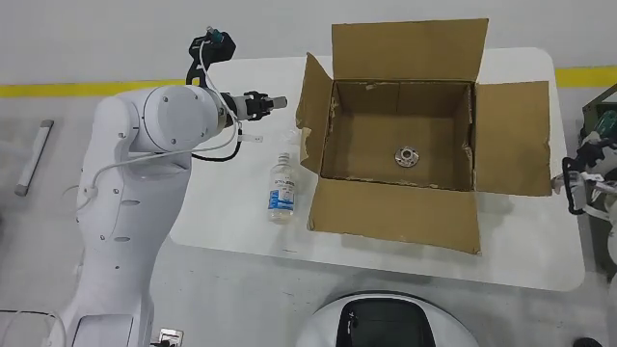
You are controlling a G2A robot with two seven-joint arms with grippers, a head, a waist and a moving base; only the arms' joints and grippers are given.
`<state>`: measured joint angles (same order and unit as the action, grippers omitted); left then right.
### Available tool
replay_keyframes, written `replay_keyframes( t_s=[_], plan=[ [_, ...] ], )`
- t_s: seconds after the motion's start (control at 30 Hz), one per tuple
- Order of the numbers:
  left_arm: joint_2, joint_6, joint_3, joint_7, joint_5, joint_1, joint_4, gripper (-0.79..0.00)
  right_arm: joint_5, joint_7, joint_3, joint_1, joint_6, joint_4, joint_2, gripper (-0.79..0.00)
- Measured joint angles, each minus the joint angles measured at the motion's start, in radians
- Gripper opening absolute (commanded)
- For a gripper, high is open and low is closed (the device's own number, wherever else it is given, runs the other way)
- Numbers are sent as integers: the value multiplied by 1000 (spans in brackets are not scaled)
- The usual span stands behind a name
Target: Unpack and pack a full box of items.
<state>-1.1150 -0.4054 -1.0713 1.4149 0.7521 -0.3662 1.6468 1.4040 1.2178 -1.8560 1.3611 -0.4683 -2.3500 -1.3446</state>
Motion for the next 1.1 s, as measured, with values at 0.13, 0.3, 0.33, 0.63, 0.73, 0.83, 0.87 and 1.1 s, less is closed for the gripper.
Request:
replay_keyframes(
  t_s=[0.13,0.3,0.33,0.63,0.73,0.83,0.87,1.1],
  plan=[
    [0,0,0,0,0,0,0,0,-26,0,-9,61,5,0,-3,-785],
    [0,0,0,0,0,0,0,0,-54,-17,-11,144,28,0,-7,-785],
    [0,0,0,0,0,0,0,0,-61,-17,-11,159,38,0,-7,-785],
    [0,0,0,0,0,0,0,0,-46,-29,28,294,117,30,-9,-785],
    [0,0,0,0,0,0,0,0,-32,-58,48,320,128,61,-10,-785],
    [0,0,0,0,0,0,0,0,-38,-102,65,334,136,93,-12,-785],
    [0,0,0,0,0,0,0,0,-43,-115,69,337,137,100,-13,-785],
    [0,0,0,0,0,0,0,0,-36,-147,83,324,163,160,-12,-751]
  ],
)
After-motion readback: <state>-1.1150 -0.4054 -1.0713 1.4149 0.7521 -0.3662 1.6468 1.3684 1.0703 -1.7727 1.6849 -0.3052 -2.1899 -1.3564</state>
